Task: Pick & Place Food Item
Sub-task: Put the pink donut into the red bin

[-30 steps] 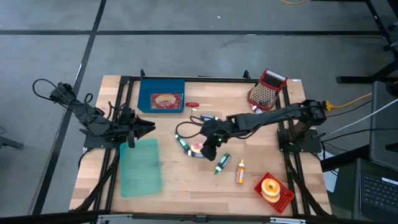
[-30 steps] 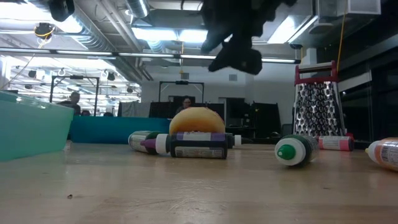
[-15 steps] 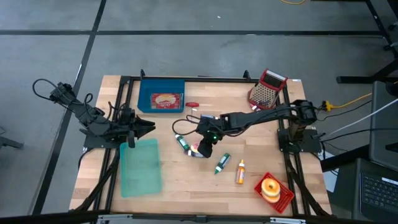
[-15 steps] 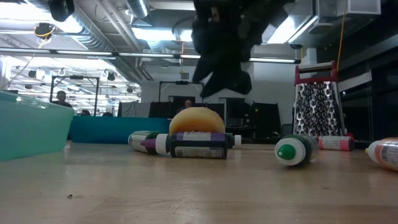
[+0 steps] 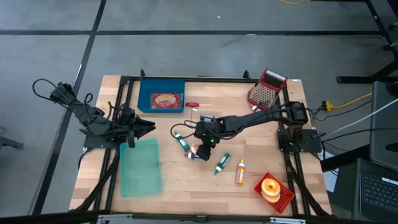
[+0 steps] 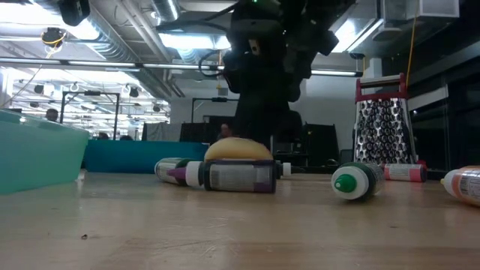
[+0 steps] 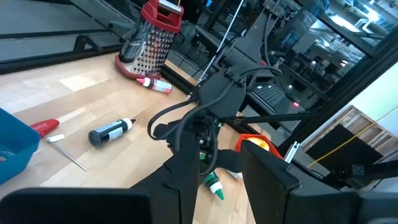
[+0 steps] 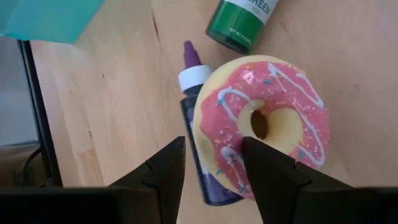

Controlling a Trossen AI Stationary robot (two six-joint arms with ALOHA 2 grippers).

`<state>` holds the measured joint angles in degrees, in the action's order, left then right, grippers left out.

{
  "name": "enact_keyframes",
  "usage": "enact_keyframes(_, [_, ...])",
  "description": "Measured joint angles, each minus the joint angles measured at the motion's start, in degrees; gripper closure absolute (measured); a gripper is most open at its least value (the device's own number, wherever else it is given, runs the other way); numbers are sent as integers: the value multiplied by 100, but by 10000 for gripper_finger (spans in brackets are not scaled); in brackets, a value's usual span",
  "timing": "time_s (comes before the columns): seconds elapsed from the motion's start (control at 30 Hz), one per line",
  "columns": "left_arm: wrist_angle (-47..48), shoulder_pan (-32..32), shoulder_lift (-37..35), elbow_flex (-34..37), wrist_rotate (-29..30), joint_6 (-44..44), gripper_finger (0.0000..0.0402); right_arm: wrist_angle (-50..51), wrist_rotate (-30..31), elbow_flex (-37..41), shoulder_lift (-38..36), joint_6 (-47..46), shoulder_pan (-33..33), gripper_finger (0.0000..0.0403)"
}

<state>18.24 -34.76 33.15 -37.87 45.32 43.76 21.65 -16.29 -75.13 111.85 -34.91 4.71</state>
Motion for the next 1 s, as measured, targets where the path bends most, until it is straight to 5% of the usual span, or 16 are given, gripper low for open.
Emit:
enact_keyframes(0.43, [55, 0, 0, 0, 46, -4, 290, 4, 328, 0, 2, -40, -59, 391])
enact_keyframes(0.83, [60, 0, 0, 0, 48, -2, 290, 108, 196, -95, -280, -213, -286, 399])
enact_keyframes(1.0, [59, 0, -2, 0, 48, -2, 290, 919, 194, -593, -744, -170, -258, 401])
